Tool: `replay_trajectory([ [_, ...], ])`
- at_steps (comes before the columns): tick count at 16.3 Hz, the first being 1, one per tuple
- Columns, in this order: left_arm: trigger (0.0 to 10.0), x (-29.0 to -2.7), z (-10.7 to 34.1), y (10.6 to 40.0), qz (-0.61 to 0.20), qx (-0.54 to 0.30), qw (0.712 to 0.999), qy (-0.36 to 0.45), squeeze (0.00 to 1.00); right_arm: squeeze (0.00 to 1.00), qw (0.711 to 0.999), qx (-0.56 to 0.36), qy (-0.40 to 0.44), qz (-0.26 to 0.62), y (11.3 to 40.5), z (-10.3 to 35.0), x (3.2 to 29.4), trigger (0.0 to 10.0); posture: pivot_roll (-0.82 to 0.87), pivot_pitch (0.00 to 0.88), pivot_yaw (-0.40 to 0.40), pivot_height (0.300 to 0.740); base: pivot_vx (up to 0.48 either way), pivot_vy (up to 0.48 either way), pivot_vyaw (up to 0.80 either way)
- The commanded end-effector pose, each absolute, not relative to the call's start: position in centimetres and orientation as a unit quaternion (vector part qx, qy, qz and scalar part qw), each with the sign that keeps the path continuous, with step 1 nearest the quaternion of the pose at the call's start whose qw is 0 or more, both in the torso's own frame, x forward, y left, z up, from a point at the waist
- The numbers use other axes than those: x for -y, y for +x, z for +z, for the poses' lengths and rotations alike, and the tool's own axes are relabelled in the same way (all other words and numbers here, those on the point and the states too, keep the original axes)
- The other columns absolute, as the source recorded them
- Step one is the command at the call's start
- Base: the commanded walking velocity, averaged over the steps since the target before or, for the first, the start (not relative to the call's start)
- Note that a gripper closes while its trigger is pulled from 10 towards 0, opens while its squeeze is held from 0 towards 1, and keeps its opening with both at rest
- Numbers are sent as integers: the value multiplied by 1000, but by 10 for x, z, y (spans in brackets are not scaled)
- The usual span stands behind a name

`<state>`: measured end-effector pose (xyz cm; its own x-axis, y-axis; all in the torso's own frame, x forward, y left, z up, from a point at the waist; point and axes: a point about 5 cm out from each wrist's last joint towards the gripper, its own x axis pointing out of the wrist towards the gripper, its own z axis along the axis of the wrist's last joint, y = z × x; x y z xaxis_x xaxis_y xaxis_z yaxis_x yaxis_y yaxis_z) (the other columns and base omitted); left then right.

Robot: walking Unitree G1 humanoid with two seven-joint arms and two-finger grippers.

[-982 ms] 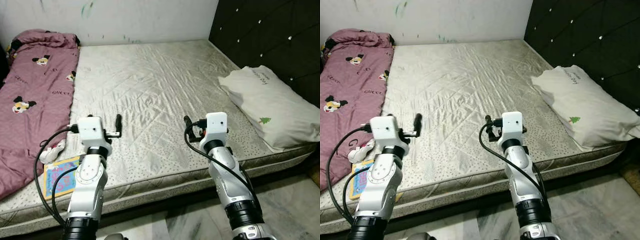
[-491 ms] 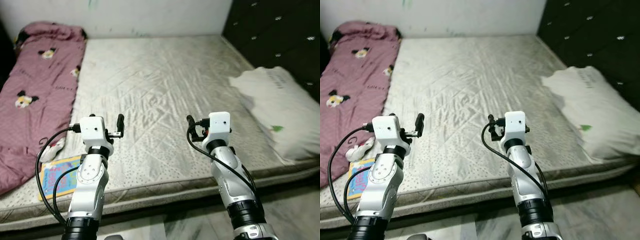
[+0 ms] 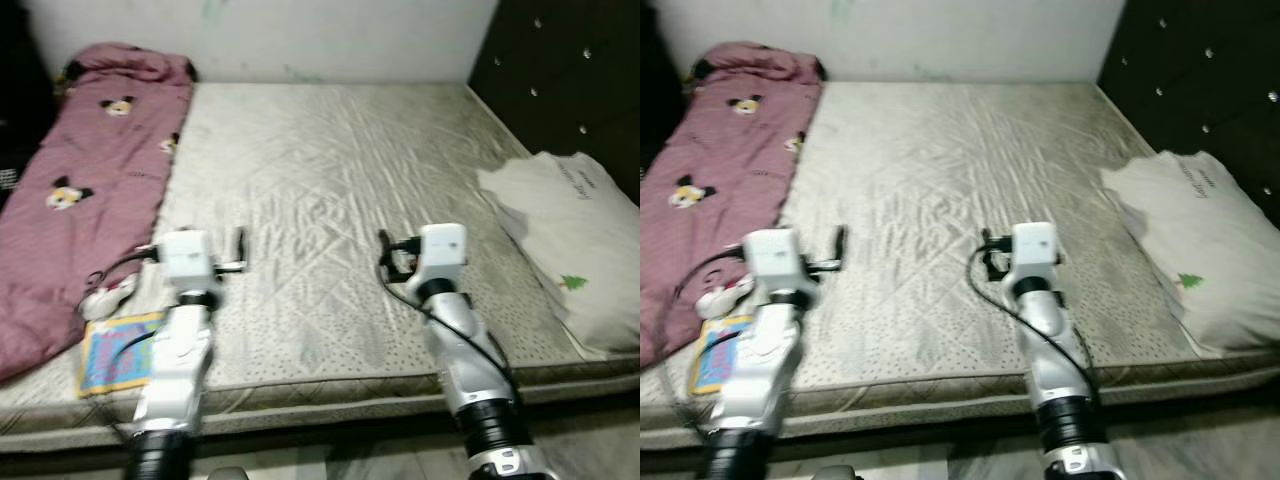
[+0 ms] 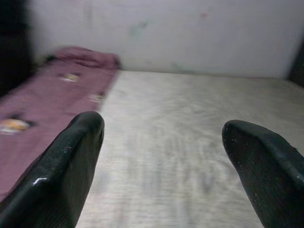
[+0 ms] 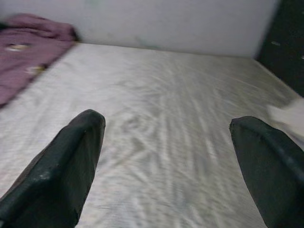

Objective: Clean up the room

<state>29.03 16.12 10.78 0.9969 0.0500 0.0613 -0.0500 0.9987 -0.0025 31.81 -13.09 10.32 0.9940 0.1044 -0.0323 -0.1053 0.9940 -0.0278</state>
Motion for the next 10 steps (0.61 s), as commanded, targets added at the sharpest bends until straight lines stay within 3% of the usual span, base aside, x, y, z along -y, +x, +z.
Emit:
replay_trajectory([
  [1,10000,-163,108,288,33,37,999,10,0,0,998,-8,-13,53,318,105,132,10000,78,0,-26,740,0,0,0],
  [3,10000,-163,107,286,39,33,998,41,0,0,999,-2,-11,50,315,104,132,10000,81,0,-24,740,0,0,0],
  [8,10000,-162,101,283,28,15,999,12,0,0,999,3,-36,31,315,102,133,10000,75,0,-14,740,0,0,0],
  [10,10000,-158,103,284,14,19,1000,12,0,0,999,-13,0,50,314,99,129,10000,73,0,-16,740,0,0,0],
])
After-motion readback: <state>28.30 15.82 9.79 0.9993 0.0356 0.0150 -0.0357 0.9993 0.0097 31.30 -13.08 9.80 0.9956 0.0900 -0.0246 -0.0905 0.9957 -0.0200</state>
